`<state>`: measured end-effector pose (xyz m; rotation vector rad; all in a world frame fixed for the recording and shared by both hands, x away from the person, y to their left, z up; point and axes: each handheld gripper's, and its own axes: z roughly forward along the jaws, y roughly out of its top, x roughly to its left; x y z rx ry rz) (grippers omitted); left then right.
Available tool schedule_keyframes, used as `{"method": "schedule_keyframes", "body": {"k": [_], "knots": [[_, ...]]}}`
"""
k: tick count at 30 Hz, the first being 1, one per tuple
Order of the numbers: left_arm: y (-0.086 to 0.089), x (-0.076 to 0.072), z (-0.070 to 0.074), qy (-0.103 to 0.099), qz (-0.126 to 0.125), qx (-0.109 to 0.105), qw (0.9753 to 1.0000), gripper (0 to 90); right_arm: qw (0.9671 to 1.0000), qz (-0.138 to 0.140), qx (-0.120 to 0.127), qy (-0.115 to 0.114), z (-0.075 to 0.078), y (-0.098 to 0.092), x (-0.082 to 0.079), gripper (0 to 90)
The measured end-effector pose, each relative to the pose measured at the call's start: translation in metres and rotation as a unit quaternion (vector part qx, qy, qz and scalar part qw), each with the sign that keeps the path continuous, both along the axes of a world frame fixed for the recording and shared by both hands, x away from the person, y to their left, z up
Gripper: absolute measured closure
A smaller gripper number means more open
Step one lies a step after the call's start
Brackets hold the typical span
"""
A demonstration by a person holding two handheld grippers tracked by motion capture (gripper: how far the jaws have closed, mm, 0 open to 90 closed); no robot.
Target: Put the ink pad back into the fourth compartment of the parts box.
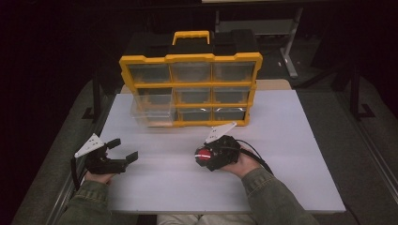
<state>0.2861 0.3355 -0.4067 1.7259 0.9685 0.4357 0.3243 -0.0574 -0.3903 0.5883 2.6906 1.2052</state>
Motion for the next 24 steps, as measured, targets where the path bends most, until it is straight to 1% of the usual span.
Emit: {"method": "schedule_keyframes", "body": {"k": [1,2,6,8,13,17,22,24], "knots": [[0.0,0.0,0.0,0.0,0.0,0.0,1.0,0.0,1.0,-0.005,0.006,-0.002,0.005,-0.001,0.0,28.9],[0.0,0.0,0.0,0.0,0.0,0.0,1.0,0.0,1.0,-0.005,0.006,-0.002,0.005,-0.001,0.0,28.9],[0.0,0.0,0.0,-0.001,-0.001,0.001,1.0,0.0,0.9999,-0.008,0.011,-0.007,0.015,-0.002,0.001,28.9],[0.0,0.0,0.0,0.0,-0.001,0.001,1.0,0.0,0.9997,-0.012,0.017,-0.011,0.022,-0.004,0.004,28.9],[0.0,0.0,0.0,0.0,-0.001,0.002,1.0,0.0,0.9995,-0.017,0.023,-0.014,0.029,-0.004,0.008,28.8],[0.0,0.0,0.0,0.0,-0.001,0.002,1.0,0.0,0.9993,-0.015,0.026,-0.021,0.037,-0.002,0.011,28.9],[0.0,0.0,0.0,-0.001,-0.002,0.003,1.0,0.0,0.9993,-0.011,0.029,-0.022,0.043,0.001,0.013,28.9],[-0.001,0.0,0.0,-0.001,-0.001,0.002,1.0,0.0,0.9991,-0.008,0.031,-0.027,0.049,0.004,0.015,28.9]]}}
